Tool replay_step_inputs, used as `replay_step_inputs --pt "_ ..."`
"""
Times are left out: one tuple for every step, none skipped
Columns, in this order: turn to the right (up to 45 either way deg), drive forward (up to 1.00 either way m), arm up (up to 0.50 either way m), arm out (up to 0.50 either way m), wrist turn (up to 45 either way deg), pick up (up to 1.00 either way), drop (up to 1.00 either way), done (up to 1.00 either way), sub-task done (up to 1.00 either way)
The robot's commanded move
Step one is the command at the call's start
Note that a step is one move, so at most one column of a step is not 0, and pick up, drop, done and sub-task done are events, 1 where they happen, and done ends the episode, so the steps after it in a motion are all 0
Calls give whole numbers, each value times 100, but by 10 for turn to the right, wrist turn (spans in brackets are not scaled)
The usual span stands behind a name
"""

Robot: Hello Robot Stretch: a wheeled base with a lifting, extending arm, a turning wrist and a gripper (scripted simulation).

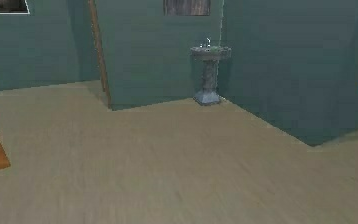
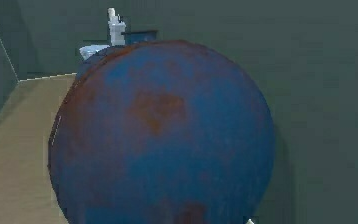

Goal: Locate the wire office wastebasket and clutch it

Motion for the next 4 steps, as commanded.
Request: replay_step_inputs --pt "450 0 0 0 0 0 0 0 0" --pt "240 0 0 0 0 0 0 0 0" --pt "0 0 10 0 0 0 0 0 0" --pt "0 0 0 28 0 0 0 0 0"
